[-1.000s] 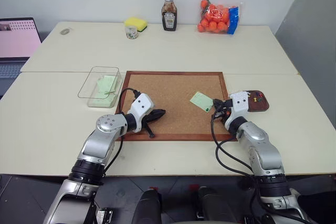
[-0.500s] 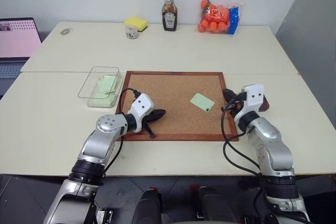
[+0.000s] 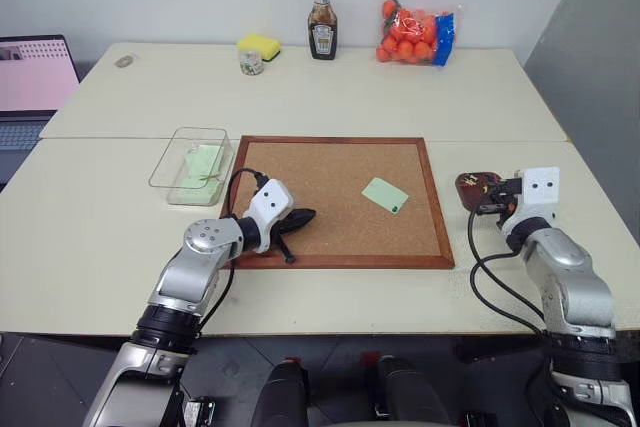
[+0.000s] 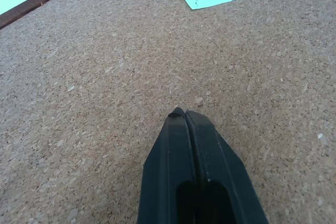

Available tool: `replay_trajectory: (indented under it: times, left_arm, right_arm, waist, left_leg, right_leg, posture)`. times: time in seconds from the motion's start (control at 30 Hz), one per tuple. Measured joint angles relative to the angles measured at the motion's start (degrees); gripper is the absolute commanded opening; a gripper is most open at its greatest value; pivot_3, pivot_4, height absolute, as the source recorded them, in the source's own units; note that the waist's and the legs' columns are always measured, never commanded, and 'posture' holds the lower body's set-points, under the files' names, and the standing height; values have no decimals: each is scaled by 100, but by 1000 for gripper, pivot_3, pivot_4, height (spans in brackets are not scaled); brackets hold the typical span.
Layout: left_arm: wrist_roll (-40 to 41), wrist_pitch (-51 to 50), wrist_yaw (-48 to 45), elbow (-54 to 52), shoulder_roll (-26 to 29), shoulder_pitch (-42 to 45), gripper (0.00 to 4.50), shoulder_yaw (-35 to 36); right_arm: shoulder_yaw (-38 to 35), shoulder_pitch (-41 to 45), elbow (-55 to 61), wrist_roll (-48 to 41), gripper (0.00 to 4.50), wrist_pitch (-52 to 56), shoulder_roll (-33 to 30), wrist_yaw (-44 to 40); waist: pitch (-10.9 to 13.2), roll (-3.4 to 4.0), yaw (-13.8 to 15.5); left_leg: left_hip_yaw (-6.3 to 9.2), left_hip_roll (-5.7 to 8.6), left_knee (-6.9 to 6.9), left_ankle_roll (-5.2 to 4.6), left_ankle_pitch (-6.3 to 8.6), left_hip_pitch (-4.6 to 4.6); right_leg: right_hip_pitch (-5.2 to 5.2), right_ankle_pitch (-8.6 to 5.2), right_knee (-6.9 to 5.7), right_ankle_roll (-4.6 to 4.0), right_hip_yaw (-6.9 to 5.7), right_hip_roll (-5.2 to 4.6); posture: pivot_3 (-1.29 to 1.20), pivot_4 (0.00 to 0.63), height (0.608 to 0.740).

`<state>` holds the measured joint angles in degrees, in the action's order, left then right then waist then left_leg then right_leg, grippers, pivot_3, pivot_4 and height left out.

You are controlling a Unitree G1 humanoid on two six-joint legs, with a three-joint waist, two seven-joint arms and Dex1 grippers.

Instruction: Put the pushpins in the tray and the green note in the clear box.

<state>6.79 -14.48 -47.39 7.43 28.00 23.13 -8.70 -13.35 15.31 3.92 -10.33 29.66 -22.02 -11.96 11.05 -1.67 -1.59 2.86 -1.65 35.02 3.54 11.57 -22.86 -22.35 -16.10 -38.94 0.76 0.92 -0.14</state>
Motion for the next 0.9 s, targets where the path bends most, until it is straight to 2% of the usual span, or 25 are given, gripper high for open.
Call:
replay_trajectory:
  times: [0.37, 0.5, 0.67, 0.77, 0.9]
  left_arm:
    - [-18, 3, -10, 7, -7, 2, 0, 6]
    - [-18, -3, -11, 5, -7, 2, 0, 8]
    - [-20, -6, -18, -5, -10, -7, 0, 9]
    - [-31, -7, -20, -4, -9, -18, 0, 13]
    - [-31, -5, -23, 5, -10, -16, 0, 21]
  right_arm:
    - [-78, 121, -160, -9, 2300, 84, 1, 2]
    - [-128, 110, -146, -39, 2300, 84, 1, -15]
    - [-73, -311, 609, -389, 2300, 5, -9, -517]
    - [414, -720, 1357, -444, 2300, -173, -13, -909]
    - [1198, -907, 1642, -324, 2300, -375, 249, -1021]
  waist:
    - [-1, 2, 1]
    - [-1, 2, 1]
    - [-4, 6, 1]
    - [-5, 8, -7]
    - [-5, 8, -8]
  left_leg:
    - [0, 0, 0, 0, 0, 0]
    - [0, 0, 0, 0, 0, 1]
    - [1, -1, -1, 0, 0, 0]
    - [2, -2, 0, 0, 0, 2]
    - [4, -3, 0, 0, 0, 3]
  right_leg:
    - [0, 0, 0, 0, 1, 0]
    - [0, 0, 0, 0, 0, 0]
    - [0, -1, 1, 0, 0, 1]
    - [0, -1, 0, 1, -1, 1]
    - [1, -1, 0, 1, -2, 2]
  posture:
    - [0, 150, 740]
    - [0, 150, 740]
    - [0, 150, 740]
    - [0, 150, 740]
    - [0, 150, 740]
